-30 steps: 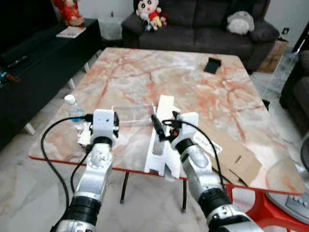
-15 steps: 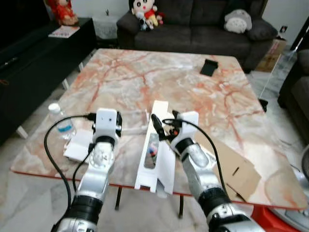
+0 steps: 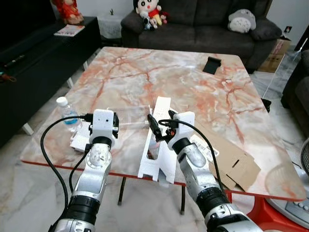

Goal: Picking trash to rubbish bin

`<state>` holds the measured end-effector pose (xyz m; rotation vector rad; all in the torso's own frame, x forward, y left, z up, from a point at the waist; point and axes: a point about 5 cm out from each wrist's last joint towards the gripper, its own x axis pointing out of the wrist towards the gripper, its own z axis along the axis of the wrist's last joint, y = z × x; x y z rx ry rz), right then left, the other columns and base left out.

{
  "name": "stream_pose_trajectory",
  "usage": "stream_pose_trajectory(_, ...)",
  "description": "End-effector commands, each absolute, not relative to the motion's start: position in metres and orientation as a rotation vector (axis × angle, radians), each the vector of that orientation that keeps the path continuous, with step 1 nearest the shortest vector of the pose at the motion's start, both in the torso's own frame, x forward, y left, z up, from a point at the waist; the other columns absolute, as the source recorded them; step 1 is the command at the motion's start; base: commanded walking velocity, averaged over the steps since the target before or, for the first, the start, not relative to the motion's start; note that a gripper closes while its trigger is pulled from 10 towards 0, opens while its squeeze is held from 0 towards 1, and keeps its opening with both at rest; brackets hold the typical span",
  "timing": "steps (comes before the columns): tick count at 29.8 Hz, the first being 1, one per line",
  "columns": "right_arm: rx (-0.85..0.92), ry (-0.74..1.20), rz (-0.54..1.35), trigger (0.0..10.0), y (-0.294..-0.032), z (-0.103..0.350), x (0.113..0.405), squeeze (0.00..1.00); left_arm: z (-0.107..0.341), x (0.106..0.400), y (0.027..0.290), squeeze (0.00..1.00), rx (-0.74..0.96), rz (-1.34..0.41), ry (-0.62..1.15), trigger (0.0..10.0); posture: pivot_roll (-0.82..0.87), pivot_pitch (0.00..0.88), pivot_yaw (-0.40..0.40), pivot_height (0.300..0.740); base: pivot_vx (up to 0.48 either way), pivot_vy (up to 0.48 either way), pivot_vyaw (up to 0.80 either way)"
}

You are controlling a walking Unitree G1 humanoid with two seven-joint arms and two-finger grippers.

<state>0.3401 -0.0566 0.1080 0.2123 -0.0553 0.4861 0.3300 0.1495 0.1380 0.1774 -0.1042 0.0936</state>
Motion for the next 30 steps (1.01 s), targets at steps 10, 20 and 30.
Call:
stream_pose_trajectory(10, 0.224, -0.063, 0.49, 10.0, -0.0548, 0.1111, 0.3408, 0.0, 0.1375, 0.3315, 0.1494, 0.0, 0.192, 0.091, -0.094, 10.0, 0.06, 0.064, -0.029, 0.74, 0.0, 0.0, 0.0)
stream_pose_trajectory(20, 0.226, -0.06, 0.492, 10.0, -0.0546, 0.1103, 0.3404, 0.0, 0.1372, 0.3313, 0.1495, 0.0, 0.19, 0.094, -0.094, 10.0, 0.06, 0.064, -0.03, 0.74, 0.0, 0.0, 0.0)
stream_pose_trajectory(30, 0.22, -0.063, 0.487, 10.0, -0.0559, 0.1114, 0.3406, 0.0, 0.143, 0.3309, 0.1486, 0.0, 0.192, 0.09, -0.122, 10.0, 0.06, 0.078, -0.03, 0.74, 0.169, 0.0, 0.0)
